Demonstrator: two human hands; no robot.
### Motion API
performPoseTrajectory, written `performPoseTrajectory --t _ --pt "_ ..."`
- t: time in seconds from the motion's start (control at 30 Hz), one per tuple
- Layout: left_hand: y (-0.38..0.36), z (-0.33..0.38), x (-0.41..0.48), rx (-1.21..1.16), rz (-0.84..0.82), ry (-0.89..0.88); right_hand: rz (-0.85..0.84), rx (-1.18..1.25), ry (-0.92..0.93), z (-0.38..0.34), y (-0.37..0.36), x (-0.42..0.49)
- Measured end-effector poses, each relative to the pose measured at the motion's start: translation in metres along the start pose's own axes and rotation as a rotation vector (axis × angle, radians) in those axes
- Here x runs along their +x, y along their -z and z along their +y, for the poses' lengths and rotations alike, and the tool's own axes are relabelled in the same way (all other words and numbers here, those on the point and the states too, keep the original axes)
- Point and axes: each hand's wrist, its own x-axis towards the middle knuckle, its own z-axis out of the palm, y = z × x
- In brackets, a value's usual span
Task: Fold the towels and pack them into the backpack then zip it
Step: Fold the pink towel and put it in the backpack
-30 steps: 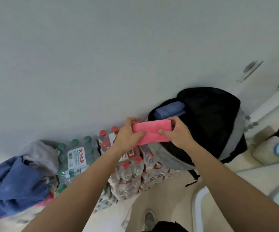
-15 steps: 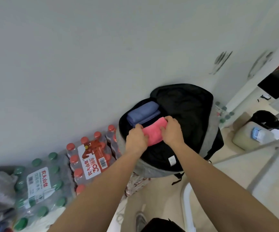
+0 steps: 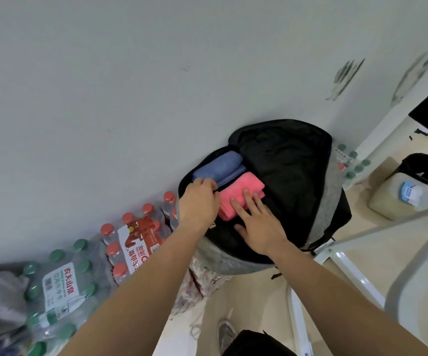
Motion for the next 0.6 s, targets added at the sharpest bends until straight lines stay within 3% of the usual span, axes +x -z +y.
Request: performPoseTrajectory --t 0.07,0.23,0.3,0.43,0.6 --pt "0.005 -0.010 0.011 0.092 0.019 -0.104 -0.003 -0.012 -0.006 -0.002 0.003 0.008" --pt "-0.004 -0.030 0.030 0.289 -0.263 -0.184 -0.046 -0.023 -0.048 -0.010 0.014 0.026" --pt "-0.011 -0.034 0.029 0.356 -0.333 -0.212 0.073 -0.046 -0.040 -0.011 0.024 0.026" --pt "-0.022 -0.035 0.021 0.425 -0.323 -0.224 0.329 -0.107 0.081 -0.006 0.038 0.044" --pt "-0.027 -0.039 0.020 0.434 -0.316 -0.229 0.130 -0.141 0.180 -0.005 0.034 0.089"
